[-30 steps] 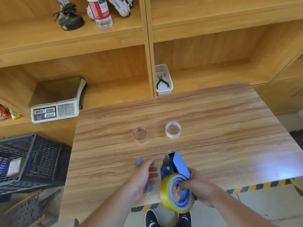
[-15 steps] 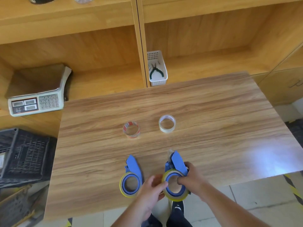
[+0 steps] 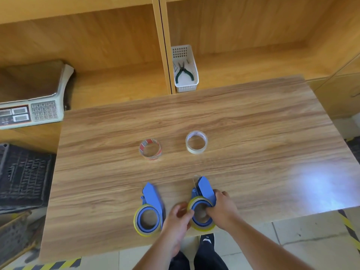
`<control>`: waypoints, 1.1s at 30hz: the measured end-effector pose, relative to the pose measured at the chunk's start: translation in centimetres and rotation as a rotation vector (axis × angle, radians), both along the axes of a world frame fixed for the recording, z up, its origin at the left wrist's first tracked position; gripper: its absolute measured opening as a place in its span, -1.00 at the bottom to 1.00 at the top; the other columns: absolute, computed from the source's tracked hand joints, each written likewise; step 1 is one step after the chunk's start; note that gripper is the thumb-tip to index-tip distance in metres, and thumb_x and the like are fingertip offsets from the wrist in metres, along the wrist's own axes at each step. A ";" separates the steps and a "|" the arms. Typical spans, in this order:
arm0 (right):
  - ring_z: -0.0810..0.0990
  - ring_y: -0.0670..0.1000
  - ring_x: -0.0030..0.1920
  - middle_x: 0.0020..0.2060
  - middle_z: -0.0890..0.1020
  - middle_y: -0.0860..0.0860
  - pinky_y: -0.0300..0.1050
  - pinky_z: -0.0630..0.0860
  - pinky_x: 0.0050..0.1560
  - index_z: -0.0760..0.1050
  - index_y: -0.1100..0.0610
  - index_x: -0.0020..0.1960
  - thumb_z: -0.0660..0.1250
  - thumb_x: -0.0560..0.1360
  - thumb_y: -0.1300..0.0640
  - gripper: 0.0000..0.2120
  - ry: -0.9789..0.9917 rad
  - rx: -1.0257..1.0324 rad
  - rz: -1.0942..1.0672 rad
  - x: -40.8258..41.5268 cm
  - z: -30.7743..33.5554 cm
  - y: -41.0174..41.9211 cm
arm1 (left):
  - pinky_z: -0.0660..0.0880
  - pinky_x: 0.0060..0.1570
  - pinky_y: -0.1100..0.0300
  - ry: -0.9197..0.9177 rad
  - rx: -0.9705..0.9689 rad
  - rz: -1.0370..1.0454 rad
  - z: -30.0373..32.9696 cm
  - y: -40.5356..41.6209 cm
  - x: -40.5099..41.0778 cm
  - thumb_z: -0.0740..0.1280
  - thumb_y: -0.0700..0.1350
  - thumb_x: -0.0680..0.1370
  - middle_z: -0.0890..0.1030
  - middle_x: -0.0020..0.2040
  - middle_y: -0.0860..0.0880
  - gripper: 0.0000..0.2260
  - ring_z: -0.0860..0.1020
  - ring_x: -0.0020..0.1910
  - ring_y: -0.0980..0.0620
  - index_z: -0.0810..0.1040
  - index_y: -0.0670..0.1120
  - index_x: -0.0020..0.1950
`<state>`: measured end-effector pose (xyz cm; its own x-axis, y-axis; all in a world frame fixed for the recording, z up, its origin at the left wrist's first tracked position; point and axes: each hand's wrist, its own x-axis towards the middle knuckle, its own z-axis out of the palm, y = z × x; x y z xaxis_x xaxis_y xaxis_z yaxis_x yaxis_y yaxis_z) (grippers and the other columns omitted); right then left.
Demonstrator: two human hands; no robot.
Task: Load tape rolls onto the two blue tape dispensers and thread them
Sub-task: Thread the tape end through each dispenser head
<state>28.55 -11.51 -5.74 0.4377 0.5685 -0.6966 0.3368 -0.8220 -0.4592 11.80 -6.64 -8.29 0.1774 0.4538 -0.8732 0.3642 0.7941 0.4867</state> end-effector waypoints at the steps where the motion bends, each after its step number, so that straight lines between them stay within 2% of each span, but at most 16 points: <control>1: 0.52 -0.04 -0.18 0.04 0.43 -0.03 -0.12 0.51 -0.14 0.45 -0.01 0.26 0.38 0.40 0.14 -0.56 -0.002 -0.005 0.001 0.1 -0.2 0.1 | 0.62 0.24 0.01 0.018 0.007 0.000 -0.1 0.2 0.2 0.52 -0.06 0.53 0.70 0.11 0.00 -0.75 0.69 0.11 0.02 0.62 0.05 0.19; 5: 0.57 0.02 -0.11 0.05 0.42 -0.03 -0.09 0.56 -0.12 0.44 0.00 0.28 0.39 0.40 0.15 -0.55 -0.016 -0.008 0.015 0.2 -1.1 0.2 | 0.67 0.15 0.00 0.087 0.037 -0.056 -1.0 0.2 0.5 0.52 0.11 0.40 0.74 0.04 0.01 -0.70 0.72 0.02 0.03 0.66 0.08 0.10; 7: 0.57 0.03 -0.10 0.06 0.42 -0.03 -0.09 0.56 -0.12 0.43 0.00 0.29 0.39 0.41 0.15 -0.54 -0.029 0.005 0.017 0.1 -1.4 0.2 | 0.67 0.12 0.00 0.138 0.077 -0.092 -1.1 0.0 0.6 0.49 0.16 0.42 0.74 -0.01 0.07 -0.75 0.72 -0.02 0.06 0.65 0.14 0.06; 13: 0.57 0.04 -0.05 0.06 0.44 -0.05 -0.03 0.62 -0.07 0.40 -0.04 0.27 0.42 0.38 0.13 -0.52 -0.053 0.028 0.021 0.1 -2.1 0.0 | 0.69 0.08 0.03 0.179 0.142 -0.104 -1.1 -0.2 0.7 0.46 0.08 0.54 0.74 -0.06 0.09 -0.88 0.71 -0.04 0.08 0.67 0.11 0.05; 18: 0.57 0.05 -0.03 0.09 0.41 -0.03 -0.02 0.63 -0.05 0.37 -0.04 0.29 0.42 0.41 0.13 -0.51 -0.062 0.018 0.015 0.0 -2.6 -0.1 | 0.67 0.12 0.06 0.169 0.142 -0.118 -1.1 -0.2 0.7 0.44 0.07 0.57 0.72 0.00 0.09 -0.81 0.69 -0.01 0.10 0.64 0.09 0.16; 22: 0.56 0.09 0.03 0.12 0.41 0.00 0.02 0.62 0.01 0.33 -0.03 0.34 0.41 0.40 0.11 -0.46 -0.067 0.006 0.024 -0.2 -2.7 -0.1 | 0.65 0.13 0.09 0.184 0.152 -0.124 -0.3 -0.1 1.1 0.42 0.05 0.59 0.65 0.03 0.10 -0.72 0.66 -0.01 0.11 0.51 0.09 0.28; 24: 0.55 0.10 0.06 0.13 0.40 0.00 0.02 0.61 0.01 0.31 -0.03 0.36 0.40 0.40 0.09 -0.43 -0.064 -0.001 0.022 -0.3 -2.5 -0.1 | 0.66 0.13 0.08 0.192 0.155 -0.111 -0.1 0.0 1.1 0.42 0.05 0.59 0.64 0.03 0.11 -0.68 0.66 -0.01 0.09 0.51 0.08 0.33; 27: 0.55 0.11 0.06 0.13 0.38 0.00 0.03 0.61 -0.01 0.29 -0.02 0.39 0.40 0.38 0.06 -0.38 -0.071 -0.003 0.019 -0.4 -2.0 -0.1 | 0.67 0.04 0.12 0.191 0.163 -0.100 0.2 0.0 0.7 0.42 0.04 0.58 0.66 0.03 0.11 -0.67 0.68 -0.09 0.05 0.53 0.08 0.33; 31: 0.53 0.13 0.08 0.12 0.34 -0.02 0.05 0.59 0.01 0.26 -0.01 0.41 0.39 0.37 0.03 -0.35 -0.065 0.015 0.026 -0.5 -0.9 -0.3 | 0.66 0.00 0.04 0.191 0.195 -0.117 0.8 -0.2 0.0 0.41 0.06 0.57 0.70 -0.01 0.05 -0.68 0.64 -0.26 0.04 0.54 0.07 0.31; 33: 0.50 0.12 0.13 0.14 0.34 -0.02 0.06 0.57 0.08 0.25 -0.01 0.43 0.39 0.37 0.03 -0.33 -0.068 0.029 0.025 -0.6 -0.2 -0.6 | 0.67 0.04 -0.02 0.189 0.206 -0.124 1.4 -0.5 -0.3 0.41 0.08 0.56 0.70 -0.01 0.04 -0.68 0.66 -0.23 0.03 0.54 0.06 0.30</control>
<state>27.98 -12.11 -5.96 0.4688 0.5991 -0.6491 0.3883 -0.7998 -0.4578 11.52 -7.11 -6.87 0.0857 0.6098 -0.7879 0.5519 0.6293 0.5471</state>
